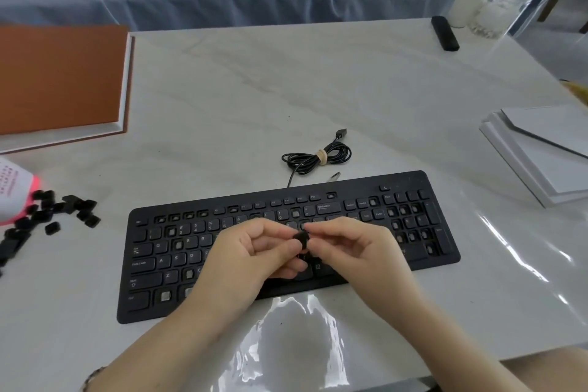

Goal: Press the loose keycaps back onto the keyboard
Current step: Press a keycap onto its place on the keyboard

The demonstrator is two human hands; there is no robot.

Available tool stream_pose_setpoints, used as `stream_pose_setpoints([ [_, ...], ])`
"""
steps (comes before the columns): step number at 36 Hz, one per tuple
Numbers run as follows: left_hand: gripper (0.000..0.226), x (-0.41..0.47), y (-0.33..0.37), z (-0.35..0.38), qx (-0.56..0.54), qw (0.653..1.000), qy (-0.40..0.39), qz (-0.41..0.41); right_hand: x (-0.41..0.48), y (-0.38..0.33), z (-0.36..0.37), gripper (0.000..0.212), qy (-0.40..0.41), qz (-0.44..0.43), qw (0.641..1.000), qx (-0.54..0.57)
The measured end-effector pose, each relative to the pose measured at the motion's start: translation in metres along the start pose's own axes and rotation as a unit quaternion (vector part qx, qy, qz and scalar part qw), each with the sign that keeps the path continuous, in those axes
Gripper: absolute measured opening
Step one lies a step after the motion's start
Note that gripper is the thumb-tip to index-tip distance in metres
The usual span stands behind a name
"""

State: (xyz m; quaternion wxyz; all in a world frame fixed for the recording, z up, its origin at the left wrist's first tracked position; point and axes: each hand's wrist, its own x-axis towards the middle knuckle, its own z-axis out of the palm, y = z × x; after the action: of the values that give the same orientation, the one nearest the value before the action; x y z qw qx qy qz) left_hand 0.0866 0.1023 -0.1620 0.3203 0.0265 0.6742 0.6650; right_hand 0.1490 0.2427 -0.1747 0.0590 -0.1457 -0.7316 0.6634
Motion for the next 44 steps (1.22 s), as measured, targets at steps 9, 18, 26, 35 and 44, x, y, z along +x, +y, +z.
stream_pose_setpoints([
  [9, 0.013, -0.002, -0.004, 0.002, 0.004, 1.0, -0.004, -0.01, -0.004, 0.001, 0.003, 0.014, 0.029, 0.09, 0.995, 0.031],
  [18, 0.018, 0.019, -0.032, -0.007, 0.328, 0.921, 0.061, 0.204, -0.008, 0.01, -0.036, 0.015, 0.121, 0.133, 0.98, 0.082],
  [26, 0.04, 0.054, -0.048, -0.023, 0.572, 0.74, 0.092, 0.342, -0.004, 0.024, -0.087, 0.022, 0.194, 0.132, 0.971, -0.037],
  [35, 0.047, 0.061, -0.066, -0.027, 0.613, 0.72, 0.123, 0.302, 0.019, 0.034, -0.113, 0.019, 0.221, 0.055, 0.952, -0.204],
  [44, 0.046, 0.061, -0.067, -0.027, 0.615, 0.708, 0.136, 0.318, 0.033, 0.043, -0.116, 0.025, 0.049, -0.065, 0.912, -0.403],
])
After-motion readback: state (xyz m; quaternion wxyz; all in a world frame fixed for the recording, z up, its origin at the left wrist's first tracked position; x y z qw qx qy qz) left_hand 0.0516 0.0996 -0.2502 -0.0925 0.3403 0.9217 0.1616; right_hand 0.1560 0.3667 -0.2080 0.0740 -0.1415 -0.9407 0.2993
